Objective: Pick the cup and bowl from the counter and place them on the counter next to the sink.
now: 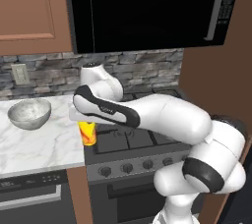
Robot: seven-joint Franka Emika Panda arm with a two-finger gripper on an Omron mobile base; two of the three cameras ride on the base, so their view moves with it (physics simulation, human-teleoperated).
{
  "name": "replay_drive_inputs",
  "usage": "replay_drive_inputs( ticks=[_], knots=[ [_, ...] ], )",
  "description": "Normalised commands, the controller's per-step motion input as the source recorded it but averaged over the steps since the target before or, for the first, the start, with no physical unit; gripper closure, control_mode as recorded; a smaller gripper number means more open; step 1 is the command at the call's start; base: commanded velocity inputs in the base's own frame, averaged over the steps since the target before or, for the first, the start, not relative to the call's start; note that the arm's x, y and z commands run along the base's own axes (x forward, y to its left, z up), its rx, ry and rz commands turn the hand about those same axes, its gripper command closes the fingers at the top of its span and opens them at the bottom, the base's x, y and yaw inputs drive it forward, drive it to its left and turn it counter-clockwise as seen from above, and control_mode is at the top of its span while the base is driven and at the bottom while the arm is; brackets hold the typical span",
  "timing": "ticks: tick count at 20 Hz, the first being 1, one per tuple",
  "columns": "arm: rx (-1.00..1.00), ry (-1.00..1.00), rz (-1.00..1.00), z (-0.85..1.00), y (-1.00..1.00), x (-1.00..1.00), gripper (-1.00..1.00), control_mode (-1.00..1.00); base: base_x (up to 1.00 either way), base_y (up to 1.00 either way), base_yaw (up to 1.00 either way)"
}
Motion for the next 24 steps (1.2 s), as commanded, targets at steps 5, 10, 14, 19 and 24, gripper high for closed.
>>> replay_drive_inputs(
  ticks=[5,10,14,19,24],
  knots=[
    [0.0,0.0,0.0,0.31,-0.53,-0.38,1.0,-1.0,0.0,0.0,0.0],
    [0.0,0.0,0.03,0.36,-0.7,-0.24,1.0,-1.0,0.0,0.0,0.0],
    [0.0,0.0,0.05,0.34,-0.73,-0.04,1.0,-1.0,0.0,0.0,0.0],
    [0.0,-0.02,0.09,0.11,-0.63,-0.04,1.0,-1.0,0.0,0.0,0.0],
    [0.0,-0.09,0.12,0.0,-0.58,-0.05,1.0,-1.0,0.0,0.0,0.0]
  ],
)
